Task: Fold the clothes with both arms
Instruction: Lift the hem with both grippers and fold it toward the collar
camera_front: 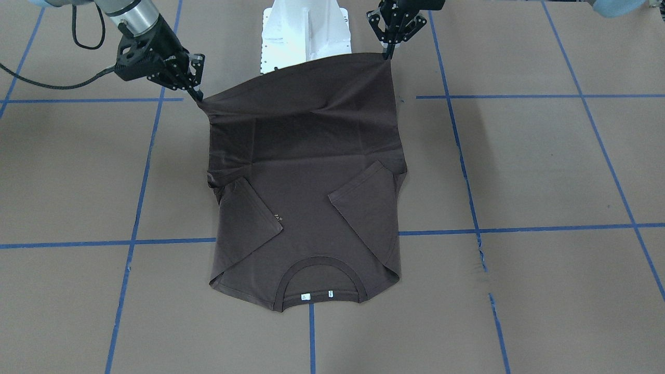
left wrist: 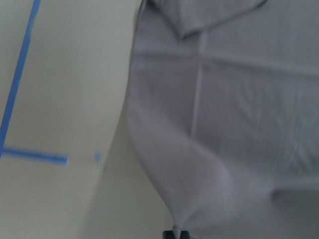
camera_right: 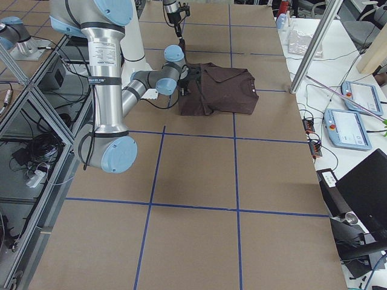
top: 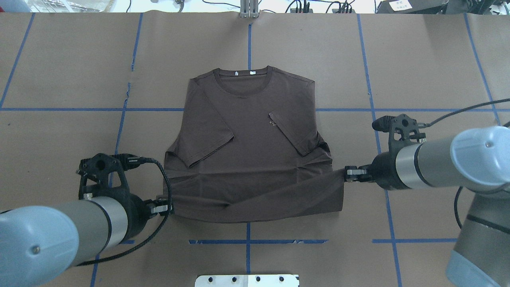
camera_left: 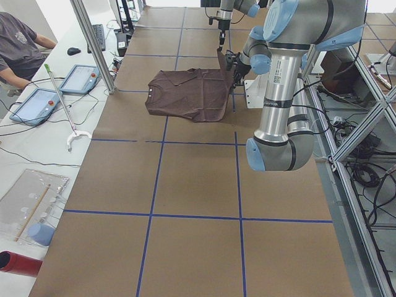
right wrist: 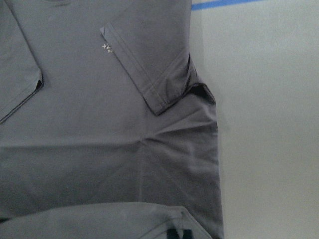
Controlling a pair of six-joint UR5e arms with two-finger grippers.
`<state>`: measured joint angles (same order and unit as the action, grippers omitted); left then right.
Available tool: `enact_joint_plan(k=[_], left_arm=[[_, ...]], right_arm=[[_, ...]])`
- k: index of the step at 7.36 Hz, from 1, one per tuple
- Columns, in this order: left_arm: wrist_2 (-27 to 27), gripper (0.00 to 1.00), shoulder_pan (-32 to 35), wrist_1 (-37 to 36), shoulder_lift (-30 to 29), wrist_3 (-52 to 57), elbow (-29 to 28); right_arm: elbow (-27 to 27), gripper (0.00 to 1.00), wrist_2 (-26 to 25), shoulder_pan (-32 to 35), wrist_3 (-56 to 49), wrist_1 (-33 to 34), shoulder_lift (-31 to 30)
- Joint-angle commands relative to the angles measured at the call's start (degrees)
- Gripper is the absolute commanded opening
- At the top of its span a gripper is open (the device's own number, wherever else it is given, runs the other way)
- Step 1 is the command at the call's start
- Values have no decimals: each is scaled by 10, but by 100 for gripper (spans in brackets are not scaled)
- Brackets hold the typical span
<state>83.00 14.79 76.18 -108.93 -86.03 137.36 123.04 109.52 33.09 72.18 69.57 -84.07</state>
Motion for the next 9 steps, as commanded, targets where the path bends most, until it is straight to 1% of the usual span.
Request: enact_joint_plan(k=[1,3,4,5,6,8,9], left_arm=[[15,0,86,21,-30,77,-83],[19,0,132,101,-46,104,-180],[19,0,161,142,-69,130,-250],[19,0,188,191,-73,153,-303],[20,0,207,228,-73,163,-340],[23,0,231,243,-108,165,-406],[23,0,240,259,-123,166,-432]], right_arm=[[-112,0,45,89,-38,1,96],[-214,0,45,121,-41,1,181],[-257,0,46,133,-50,0,208],[-296,0,46,145,-63,0,231],[-339,0,46,149,-64,0,261],[-421,0,50,164,-64,0,310],[-445,0,50,171,-64,-1,326]])
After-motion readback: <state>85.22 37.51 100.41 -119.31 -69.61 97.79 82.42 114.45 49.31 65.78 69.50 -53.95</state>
